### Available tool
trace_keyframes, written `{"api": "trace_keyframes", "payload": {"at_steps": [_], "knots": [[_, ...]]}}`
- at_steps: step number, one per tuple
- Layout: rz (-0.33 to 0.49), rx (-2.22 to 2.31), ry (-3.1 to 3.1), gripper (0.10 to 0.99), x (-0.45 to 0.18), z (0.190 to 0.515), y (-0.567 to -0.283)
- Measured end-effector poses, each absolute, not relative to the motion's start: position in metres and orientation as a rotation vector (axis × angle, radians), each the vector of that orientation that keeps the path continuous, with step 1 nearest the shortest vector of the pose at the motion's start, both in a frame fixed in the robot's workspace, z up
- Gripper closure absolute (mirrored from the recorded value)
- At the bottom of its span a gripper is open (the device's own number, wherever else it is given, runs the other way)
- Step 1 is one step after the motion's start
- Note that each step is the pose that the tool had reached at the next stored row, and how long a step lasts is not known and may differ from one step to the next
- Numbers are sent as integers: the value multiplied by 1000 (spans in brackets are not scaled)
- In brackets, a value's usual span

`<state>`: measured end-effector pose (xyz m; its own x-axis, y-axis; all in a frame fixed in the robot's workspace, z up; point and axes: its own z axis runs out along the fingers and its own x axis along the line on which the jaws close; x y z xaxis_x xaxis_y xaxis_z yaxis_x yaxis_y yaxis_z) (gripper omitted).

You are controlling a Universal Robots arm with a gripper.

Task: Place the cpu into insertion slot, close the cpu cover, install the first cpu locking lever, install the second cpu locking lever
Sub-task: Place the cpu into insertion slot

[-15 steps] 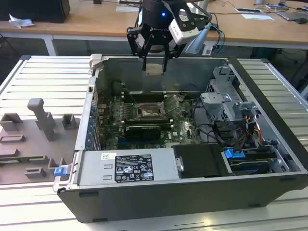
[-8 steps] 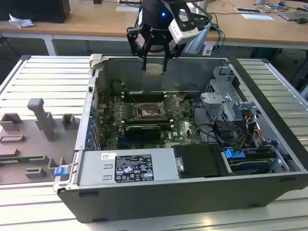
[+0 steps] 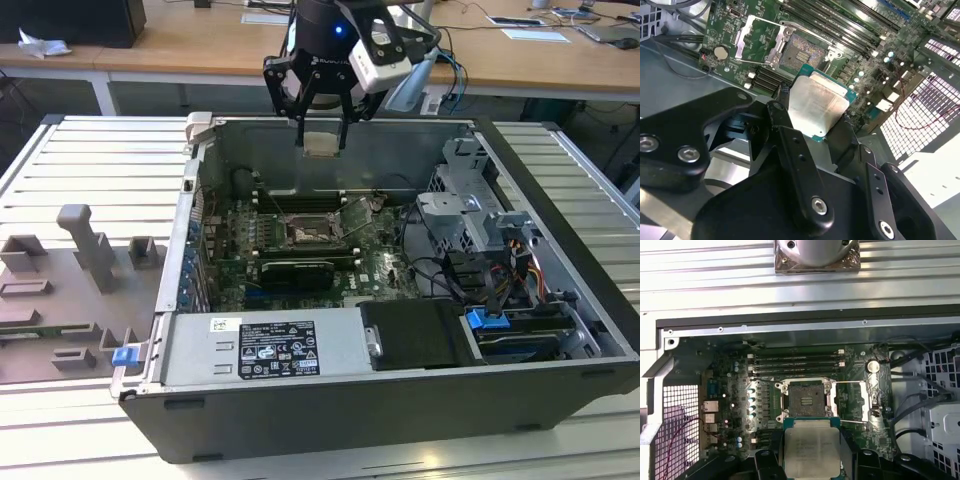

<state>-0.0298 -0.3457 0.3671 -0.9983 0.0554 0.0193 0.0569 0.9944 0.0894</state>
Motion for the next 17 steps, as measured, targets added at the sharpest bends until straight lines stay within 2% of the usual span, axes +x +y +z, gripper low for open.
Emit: {"api": "trace_keyframes", "payload": {"at_steps": [17], "knots": [[-142, -226, -3117, 545, -30, 367, -346]]}}
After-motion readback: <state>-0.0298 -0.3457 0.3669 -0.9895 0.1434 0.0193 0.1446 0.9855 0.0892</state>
